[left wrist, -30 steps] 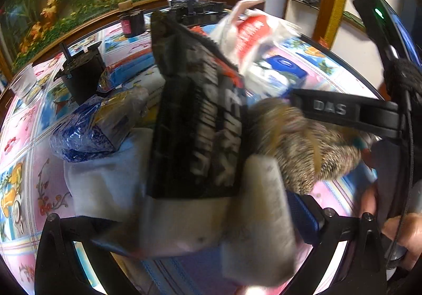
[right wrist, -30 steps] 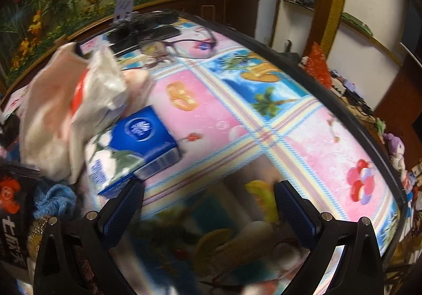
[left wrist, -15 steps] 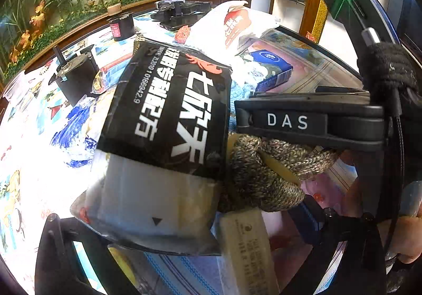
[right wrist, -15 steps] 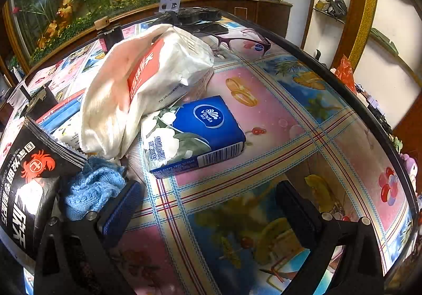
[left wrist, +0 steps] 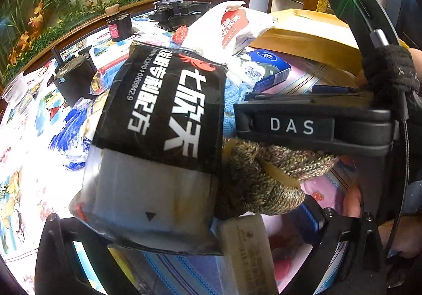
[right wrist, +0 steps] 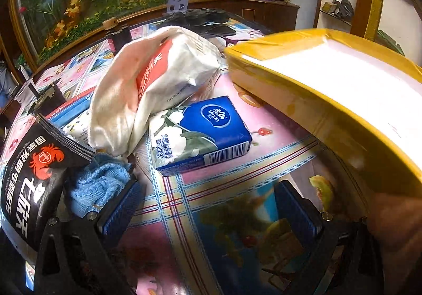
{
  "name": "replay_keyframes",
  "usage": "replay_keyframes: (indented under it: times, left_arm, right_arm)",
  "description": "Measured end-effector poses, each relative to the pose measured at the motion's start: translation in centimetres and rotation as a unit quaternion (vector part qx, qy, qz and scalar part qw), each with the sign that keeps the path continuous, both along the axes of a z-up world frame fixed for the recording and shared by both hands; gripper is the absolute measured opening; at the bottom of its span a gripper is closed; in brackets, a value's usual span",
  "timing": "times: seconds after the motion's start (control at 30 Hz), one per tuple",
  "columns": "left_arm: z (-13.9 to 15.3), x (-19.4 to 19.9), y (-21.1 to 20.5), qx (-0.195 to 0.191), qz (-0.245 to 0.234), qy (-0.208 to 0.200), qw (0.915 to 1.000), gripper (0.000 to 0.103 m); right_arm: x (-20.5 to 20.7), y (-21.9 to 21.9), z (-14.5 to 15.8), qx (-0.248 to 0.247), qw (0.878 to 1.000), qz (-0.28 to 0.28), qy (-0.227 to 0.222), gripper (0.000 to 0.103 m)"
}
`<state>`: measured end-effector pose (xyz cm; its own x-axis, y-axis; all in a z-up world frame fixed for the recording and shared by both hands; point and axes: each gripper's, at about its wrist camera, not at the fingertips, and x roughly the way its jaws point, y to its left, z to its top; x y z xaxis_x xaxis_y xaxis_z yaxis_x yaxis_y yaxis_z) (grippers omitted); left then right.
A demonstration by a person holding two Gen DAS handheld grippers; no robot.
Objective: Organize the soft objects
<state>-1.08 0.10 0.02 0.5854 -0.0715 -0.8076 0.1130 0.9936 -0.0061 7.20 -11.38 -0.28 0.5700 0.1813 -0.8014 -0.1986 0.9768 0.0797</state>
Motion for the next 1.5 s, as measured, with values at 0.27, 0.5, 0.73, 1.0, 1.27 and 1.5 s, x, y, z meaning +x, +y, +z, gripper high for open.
replay_keyframes:
  times: [0.27, 0.5, 0.73, 1.0, 1.27, 1.5]
  left_arm:
    - [0.0, 0.2, 0.0, 0.000, 0.000, 0.000, 1.0000, 0.103]
    - [0.0, 0.2, 0.0, 0.000, 0.000, 0.000, 1.0000, 0.103]
    - [0.0, 0.2, 0.0, 0.000, 0.000, 0.000, 1.0000, 0.103]
    - [0.0, 0.2, 0.0, 0.000, 0.000, 0.000, 1.0000, 0.103]
    - [0.0, 0.2, 0.0, 0.000, 0.000, 0.000, 1.0000, 0.103]
    - [0.0, 0.2, -0.1, 0.001, -0.001, 0.000, 1.0000, 0.103]
  right_arm:
    - [-0.2, 0.5, 0.0, 0.003, 1.000, 0.019, -0.001, 0.102]
    - [-0.2, 0.5, 0.0, 0.003, 1.000, 0.019, -0.002, 0.102]
    - [-0.3, 0.4, 0.0, 0.003, 1.000, 0.020, -0.002, 0.102]
    - [-0.3, 0.4, 0.0, 0.003, 1.000, 0.020, -0.002, 0.102]
    - [-0.7, 1.0, 0.1, 0.003, 0.999, 0.039, 0.001, 0.102]
    - [-2.3, 3.9, -0.1, -0.038, 0.992, 0.117, -0.003, 0.102]
